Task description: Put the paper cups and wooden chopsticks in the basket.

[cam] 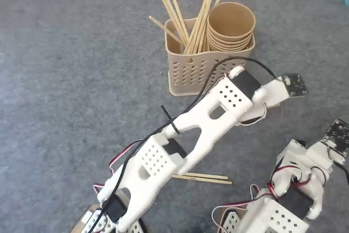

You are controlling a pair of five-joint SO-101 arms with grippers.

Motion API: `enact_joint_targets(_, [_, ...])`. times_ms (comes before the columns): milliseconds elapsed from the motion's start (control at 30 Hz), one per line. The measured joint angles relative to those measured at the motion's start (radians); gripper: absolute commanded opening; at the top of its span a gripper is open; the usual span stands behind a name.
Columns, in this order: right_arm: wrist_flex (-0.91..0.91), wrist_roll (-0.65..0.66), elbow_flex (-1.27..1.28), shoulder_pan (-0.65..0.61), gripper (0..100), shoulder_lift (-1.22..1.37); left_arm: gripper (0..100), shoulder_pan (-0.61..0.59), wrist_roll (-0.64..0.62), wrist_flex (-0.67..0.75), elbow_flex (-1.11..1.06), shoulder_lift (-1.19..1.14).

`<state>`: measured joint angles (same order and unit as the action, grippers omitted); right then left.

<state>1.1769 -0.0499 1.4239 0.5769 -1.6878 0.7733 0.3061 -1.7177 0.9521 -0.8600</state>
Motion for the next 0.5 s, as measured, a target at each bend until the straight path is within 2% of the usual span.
enact_joint_targets(233, [0.0,0.0,0.0,0.0,9.8,0.0,1,0.0,-0.048,-0.002,-0.232,0.222])
enact_joint_targets(500, [0.008,0.0,0.0,0.0,9.6,-0.002,1,-0.015,-0.068,0.031,-0.628,0.641])
